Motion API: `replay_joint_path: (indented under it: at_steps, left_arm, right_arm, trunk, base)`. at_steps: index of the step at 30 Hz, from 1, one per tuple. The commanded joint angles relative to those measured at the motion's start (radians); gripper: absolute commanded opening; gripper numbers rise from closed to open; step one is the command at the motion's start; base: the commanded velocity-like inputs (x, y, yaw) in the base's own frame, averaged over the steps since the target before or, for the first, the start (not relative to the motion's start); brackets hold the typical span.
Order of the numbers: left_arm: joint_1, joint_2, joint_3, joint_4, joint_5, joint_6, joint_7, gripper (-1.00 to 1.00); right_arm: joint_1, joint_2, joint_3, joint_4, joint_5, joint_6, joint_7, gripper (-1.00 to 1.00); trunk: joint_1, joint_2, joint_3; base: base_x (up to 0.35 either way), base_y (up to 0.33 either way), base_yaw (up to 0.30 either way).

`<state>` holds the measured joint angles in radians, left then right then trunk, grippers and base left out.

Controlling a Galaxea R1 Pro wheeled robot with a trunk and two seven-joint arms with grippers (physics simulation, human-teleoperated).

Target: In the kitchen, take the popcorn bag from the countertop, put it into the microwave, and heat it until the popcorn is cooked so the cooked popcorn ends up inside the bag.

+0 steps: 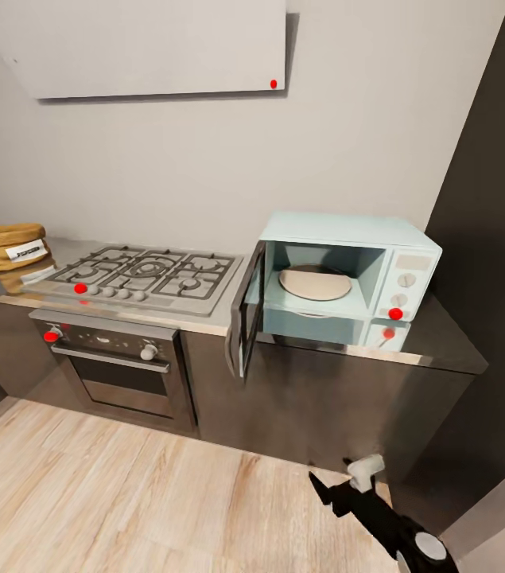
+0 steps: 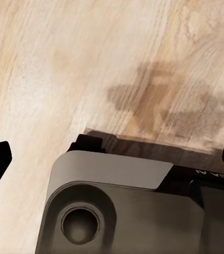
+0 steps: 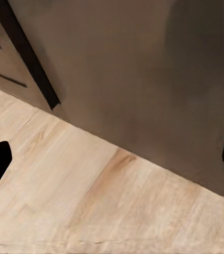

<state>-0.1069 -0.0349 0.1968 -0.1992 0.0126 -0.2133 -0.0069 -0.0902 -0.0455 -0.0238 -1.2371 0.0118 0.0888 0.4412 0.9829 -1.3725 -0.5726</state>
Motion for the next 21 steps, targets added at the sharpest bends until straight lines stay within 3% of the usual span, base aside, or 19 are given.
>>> replay_joint_path:
  at_steps: [1, 2, 4, 6, 15, 21]
  left_arm:
    - [-0.001, 0.000, 0.003, 0.000, 0.001, -0.003, -0.001, 1.00]
    - [-0.001, 0.000, 0.003, 0.000, 0.001, -0.003, -0.001, 1.00]
    - [-0.001, 0.000, 0.003, 0.000, 0.001, -0.003, -0.001, 1.00]
    - [-0.001, 0.000, 0.004, 0.000, 0.001, -0.003, -0.001, 1.00]
    - [0.007, -0.010, 0.004, 0.001, 0.001, 0.000, -0.001, 1.00]
    - [0.007, -0.009, 0.007, 0.001, 0.003, 0.000, -0.001, 1.00]
  right_arm:
    - [0.004, 0.001, 0.000, 0.116, 0.000, -0.063, -0.012, 1.00]
    - [0.003, 0.001, 0.000, 0.258, 0.001, -0.146, -0.036, 1.00]
    - [-0.011, 0.000, 0.000, 0.449, 0.002, -0.258, -0.062, 1.00]
    - [-0.026, 0.001, 0.013, 0.536, 0.003, -0.305, -0.071, 1.00]
    - [-0.060, -0.010, 0.015, 0.484, -0.010, -0.315, -0.061, 1.00]
    - [-0.060, -0.009, 0.003, 0.469, -0.011, -0.314, -0.069, 1.00]
  trunk:
    - [0.000, -0.001, -0.001]
    - [0.000, -0.001, -0.001]
    - [0.000, -0.001, -0.001]
    - [0.000, -0.001, -0.001]
    - [0.000, -0.001, -0.001]
    - [0.000, -0.001, -0.001]
  base:
    - [0.000, 0.000, 0.000]
    - [0.000, 0.000, 0.000]
    - [0.000, 0.000, 0.000]
    - [0.000, 0.000, 0.000]
    - [0.000, 0.010, 0.000]
    - [-0.065, 0.301, 0.000]
